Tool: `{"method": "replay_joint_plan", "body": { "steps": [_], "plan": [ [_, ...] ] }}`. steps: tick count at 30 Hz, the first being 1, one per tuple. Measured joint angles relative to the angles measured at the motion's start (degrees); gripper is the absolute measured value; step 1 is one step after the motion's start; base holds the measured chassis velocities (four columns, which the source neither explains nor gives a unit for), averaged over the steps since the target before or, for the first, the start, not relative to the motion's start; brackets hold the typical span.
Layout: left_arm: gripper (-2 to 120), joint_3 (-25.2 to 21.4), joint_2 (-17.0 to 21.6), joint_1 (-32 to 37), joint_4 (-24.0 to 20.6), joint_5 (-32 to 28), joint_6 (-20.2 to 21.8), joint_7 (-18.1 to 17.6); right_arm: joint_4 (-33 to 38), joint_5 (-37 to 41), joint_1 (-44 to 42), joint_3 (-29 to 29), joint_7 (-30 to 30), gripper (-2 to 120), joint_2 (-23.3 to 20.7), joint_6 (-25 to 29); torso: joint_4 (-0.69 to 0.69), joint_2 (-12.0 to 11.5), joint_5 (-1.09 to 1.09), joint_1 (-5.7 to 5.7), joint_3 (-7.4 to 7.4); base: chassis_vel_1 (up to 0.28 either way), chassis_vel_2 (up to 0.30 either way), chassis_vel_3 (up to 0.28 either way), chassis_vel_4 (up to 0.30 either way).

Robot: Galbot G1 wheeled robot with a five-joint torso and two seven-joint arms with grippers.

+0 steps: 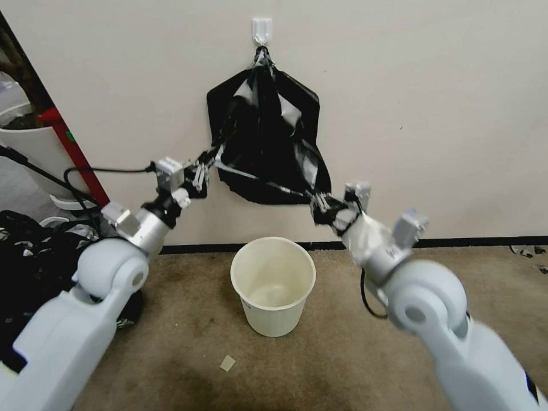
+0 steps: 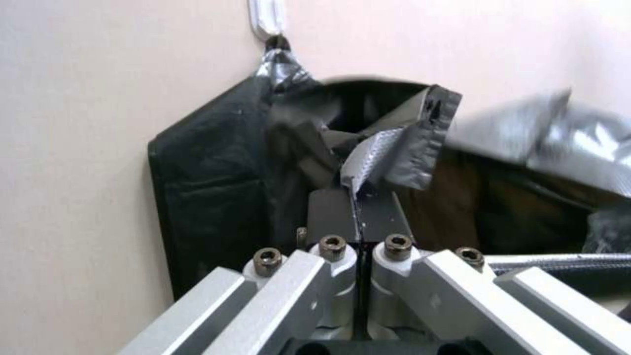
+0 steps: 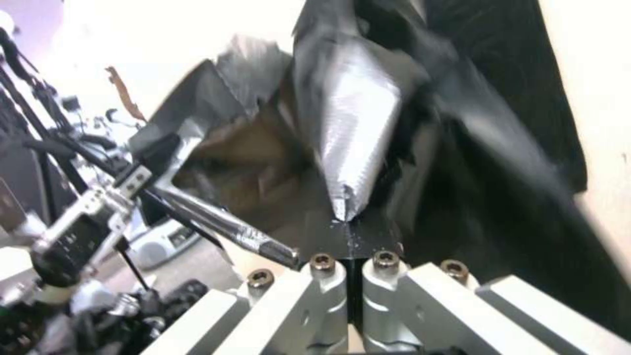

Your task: Place a trash bag onto the trash bin.

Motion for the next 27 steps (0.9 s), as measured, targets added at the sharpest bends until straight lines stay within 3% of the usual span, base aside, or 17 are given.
{"method": "replay_joint_plan", "body": {
  "steps": [8, 16, 27],
  "plan": [
    [0, -1.9, -1.1, 4.2, -3.0, -0.4, -0.7, 0.1, 3.0, -1.1, -4.1, 1.0, -1.3, 0, 3.1, 1.2, 0.01, 0.0, 0.0, 0.0, 0.0, 0.0, 0.0, 0.0, 0.0],
    [0, 1.3, -3.1, 2.4, 1.4, -0.1, -2.0, 2.0, -4.0, -5.1, -2.1, 1.3, -5.8, 0, 4.9, 4.1, 0.01, 0.0, 0.01, 0.0, 0.01, 0.0, 0.0, 0.0, 0.0],
    [0, 4.6, -5.6, 1.2, 4.3, 1.7, -2.7, 3.2, -8.0, -6.3, -1.5, 1.8, -7.0, 0, 5.1, 5.8, 0.01, 0.0, 0.01, 0.0, 0.01, 0.0, 0.0, 0.0, 0.0]
  ]
}}
